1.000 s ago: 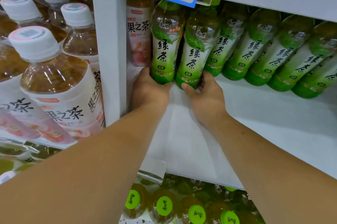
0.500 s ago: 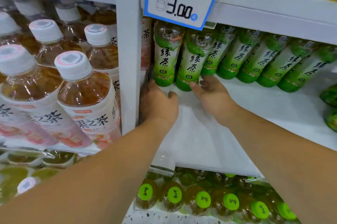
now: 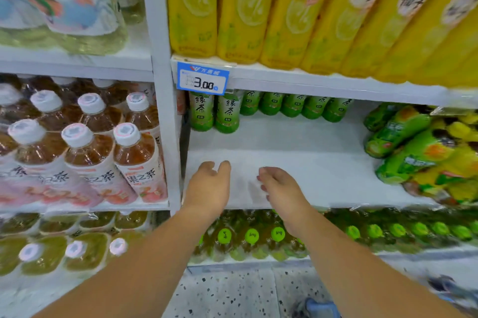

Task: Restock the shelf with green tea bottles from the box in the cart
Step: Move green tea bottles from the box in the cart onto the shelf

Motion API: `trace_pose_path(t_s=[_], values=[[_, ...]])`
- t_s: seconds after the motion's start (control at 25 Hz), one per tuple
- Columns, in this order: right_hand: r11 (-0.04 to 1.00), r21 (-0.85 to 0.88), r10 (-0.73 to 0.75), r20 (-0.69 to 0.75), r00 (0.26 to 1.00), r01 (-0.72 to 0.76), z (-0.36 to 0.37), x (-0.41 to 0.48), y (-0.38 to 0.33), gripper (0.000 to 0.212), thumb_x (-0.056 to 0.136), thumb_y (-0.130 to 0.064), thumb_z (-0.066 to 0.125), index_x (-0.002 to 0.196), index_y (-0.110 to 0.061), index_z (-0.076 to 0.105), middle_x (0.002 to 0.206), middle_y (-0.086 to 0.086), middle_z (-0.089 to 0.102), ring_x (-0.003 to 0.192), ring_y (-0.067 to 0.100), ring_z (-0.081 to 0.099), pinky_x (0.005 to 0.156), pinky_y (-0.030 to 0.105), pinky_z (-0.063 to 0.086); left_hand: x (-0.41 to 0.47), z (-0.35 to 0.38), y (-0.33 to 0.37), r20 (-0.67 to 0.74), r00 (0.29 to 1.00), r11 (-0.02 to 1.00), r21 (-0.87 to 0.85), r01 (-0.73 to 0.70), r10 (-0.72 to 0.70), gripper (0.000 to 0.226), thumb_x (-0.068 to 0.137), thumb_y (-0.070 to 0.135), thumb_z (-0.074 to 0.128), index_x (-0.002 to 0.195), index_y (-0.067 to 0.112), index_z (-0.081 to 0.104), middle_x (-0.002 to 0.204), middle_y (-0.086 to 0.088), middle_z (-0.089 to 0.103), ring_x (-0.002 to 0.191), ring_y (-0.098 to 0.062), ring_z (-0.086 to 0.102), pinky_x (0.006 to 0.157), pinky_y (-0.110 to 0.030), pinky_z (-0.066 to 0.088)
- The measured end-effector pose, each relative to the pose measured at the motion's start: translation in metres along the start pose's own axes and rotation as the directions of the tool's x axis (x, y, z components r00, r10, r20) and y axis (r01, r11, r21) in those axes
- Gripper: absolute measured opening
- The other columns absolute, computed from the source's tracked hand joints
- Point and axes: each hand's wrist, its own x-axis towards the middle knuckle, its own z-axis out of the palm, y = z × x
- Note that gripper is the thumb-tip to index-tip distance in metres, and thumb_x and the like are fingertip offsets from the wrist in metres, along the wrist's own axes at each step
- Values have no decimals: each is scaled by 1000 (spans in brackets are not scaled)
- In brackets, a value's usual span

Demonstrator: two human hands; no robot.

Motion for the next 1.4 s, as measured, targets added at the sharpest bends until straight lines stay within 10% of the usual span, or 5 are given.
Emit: trace_pose_path(t_s=[0.24, 0.48, 0.72, 1.0, 1.4], values=[[993, -82, 85, -34, 996, -88, -49, -117, -10, 40, 100, -46, 52, 133, -23, 55, 121, -9, 58, 94, 2, 57, 73, 19, 44, -106, -12, 34, 180, 983, 1000, -8, 26, -24, 31, 100, 38, 42, 71, 28, 34, 92, -4, 47, 83, -21, 41, 68, -35, 32], [983, -50, 168, -122, 978, -175, -126, -225, -13, 50, 101, -47, 50, 142, -20, 50, 130, -6, 53, 116, 15, 51, 102, 38, 44, -181, 0, 60, 338, 941, 998, 45, -36, 19, 20, 99, 43, 44, 93, 25, 51, 102, -2, 53, 91, -21, 51, 83, -36, 42], [968, 23, 245, -267, 932, -248, -198, -308, 22, 51, 103, -46, 45, 144, -17, 49, 136, -2, 53, 123, 19, 52, 93, 32, 43, -267, 62, 94, 564, 821, 966, 146, -212, 95, 22, 101, 40, 42, 84, 27, 47, 86, -4, 44, 77, -17, 43, 76, -33, 34], [955, 137, 297, -433, 851, -263, -300, -358, 88, 39, 102, -43, 49, 129, -18, 60, 112, -2, 63, 93, 12, 58, 72, 22, 46, -353, 182, 85, 703, 703, 957, 116, -265, 109, 40, 99, 43, 52, 133, 22, 57, 129, 6, 57, 109, -9, 52, 90, -27, 36], [915, 113, 404, -262, 877, -388, -480, -371, 220, 52, 102, -44, 49, 147, -19, 46, 146, 0, 52, 127, 14, 50, 108, 31, 37, -437, 370, 53, 732, 679, 974, 195, -114, -66, 58, 102, 40, 50, 154, 20, 35, 156, 3, 40, 138, -14, 43, 104, -28, 39]])
